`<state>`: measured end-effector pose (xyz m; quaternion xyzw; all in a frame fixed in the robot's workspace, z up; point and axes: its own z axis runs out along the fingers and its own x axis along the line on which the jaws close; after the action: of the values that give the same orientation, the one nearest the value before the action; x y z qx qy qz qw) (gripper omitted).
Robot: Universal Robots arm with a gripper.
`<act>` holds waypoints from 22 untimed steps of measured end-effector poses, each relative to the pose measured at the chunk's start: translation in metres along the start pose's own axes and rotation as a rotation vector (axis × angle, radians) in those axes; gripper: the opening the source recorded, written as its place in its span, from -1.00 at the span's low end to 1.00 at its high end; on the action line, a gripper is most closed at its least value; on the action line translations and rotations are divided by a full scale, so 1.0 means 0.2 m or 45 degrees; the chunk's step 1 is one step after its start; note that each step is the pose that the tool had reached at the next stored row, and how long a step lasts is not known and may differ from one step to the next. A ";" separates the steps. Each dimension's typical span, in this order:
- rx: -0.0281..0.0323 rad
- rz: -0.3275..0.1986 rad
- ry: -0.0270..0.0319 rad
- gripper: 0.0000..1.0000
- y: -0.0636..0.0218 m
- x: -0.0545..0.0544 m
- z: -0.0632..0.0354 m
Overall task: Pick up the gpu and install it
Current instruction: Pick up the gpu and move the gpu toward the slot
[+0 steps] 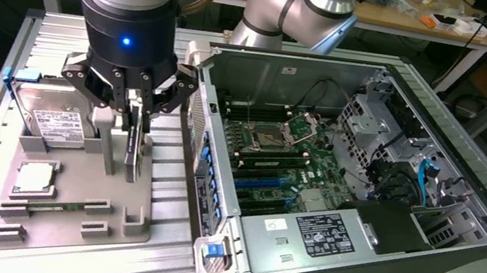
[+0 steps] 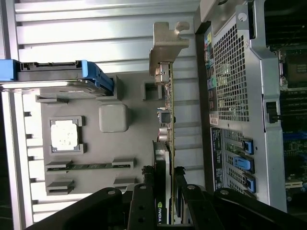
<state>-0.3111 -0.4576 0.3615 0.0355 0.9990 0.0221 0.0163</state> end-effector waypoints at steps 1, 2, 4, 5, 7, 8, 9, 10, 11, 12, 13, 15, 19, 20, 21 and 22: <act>0.0001 0.000 0.0001 -0.47 0.000 0.00 -0.002; 0.0000 0.000 0.0000 -0.47 0.000 0.00 -0.003; 0.0001 0.000 0.0001 -0.47 0.000 0.00 -0.006; 0.0000 0.000 0.0000 -0.47 0.000 0.00 -0.008; 0.0000 0.000 0.0000 -0.47 0.000 0.00 -0.010; 0.0000 0.000 0.0000 -0.47 0.001 0.00 -0.012; 0.0001 0.000 0.0001 -0.47 0.001 0.00 -0.013; 0.0001 0.000 0.0001 -0.47 0.001 0.00 -0.015; 0.0001 0.000 0.0001 -0.47 0.001 0.00 -0.016; 0.0001 0.000 0.0001 -0.47 0.001 0.00 -0.017; 0.0000 0.000 0.0000 -0.47 0.001 0.00 -0.019; 0.0000 0.000 0.0000 -0.47 0.001 0.00 -0.021; 0.0000 0.000 0.0000 -0.47 0.001 0.00 -0.025; 0.0001 0.000 0.0001 -0.47 0.001 0.00 -0.026; 0.0001 0.000 0.0001 -0.47 0.001 0.00 -0.027; 0.0000 0.000 0.0001 -0.47 0.001 0.00 -0.028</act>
<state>-0.3111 -0.4576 0.3671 0.0355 0.9990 0.0221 0.0163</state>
